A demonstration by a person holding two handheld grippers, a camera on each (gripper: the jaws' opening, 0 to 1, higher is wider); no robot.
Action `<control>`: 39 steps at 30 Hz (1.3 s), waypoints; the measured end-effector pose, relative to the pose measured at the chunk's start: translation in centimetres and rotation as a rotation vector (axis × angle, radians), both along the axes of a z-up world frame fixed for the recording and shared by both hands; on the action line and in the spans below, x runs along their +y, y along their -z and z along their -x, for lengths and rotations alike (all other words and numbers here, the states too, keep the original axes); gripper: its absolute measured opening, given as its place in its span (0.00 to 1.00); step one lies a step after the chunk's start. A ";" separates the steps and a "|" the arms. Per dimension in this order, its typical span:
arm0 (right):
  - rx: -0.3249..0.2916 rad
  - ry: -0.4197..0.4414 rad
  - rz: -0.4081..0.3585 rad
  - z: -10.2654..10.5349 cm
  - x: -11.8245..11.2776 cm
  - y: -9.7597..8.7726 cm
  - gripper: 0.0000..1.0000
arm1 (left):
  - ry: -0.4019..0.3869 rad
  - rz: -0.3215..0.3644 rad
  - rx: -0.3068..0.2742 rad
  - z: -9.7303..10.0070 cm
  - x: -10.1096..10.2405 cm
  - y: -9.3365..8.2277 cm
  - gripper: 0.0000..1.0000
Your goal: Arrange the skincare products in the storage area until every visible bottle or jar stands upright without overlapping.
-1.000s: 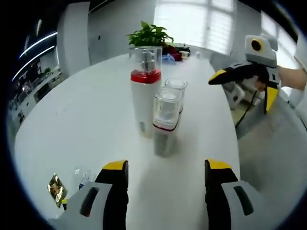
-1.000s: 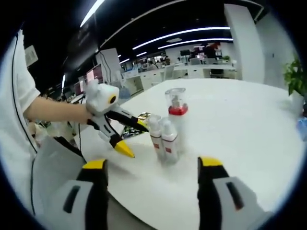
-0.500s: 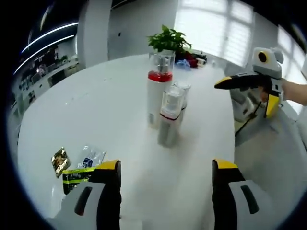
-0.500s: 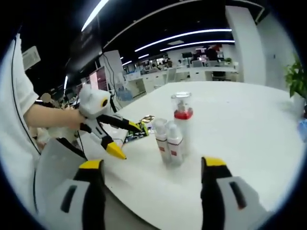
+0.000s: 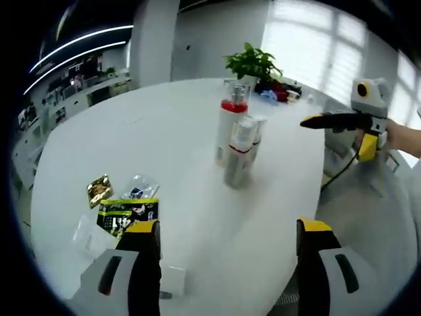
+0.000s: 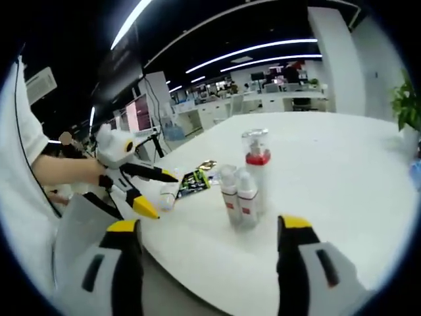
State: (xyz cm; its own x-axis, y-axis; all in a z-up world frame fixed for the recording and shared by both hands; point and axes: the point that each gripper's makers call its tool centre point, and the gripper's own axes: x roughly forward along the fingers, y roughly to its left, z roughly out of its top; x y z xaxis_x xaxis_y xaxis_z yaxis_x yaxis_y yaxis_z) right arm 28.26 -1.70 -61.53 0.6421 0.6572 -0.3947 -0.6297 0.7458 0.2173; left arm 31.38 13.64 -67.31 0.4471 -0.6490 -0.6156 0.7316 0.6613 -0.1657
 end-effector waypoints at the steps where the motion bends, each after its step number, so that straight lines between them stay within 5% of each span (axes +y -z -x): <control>1: 0.000 0.000 0.001 0.1 0.0 0.0 0.86 | -0.010 0.001 0.000 0.1 0.2 -0.1 0.84; 14: 0.005 -0.010 0.010 0.8 0.2 -0.1 0.89 | -0.172 0.008 0.001 1.9 4.1 -0.7 0.92; 39: 0.011 -0.019 0.013 1.1 0.2 -0.2 0.94 | -0.302 -0.024 0.006 3.2 7.7 -1.4 0.97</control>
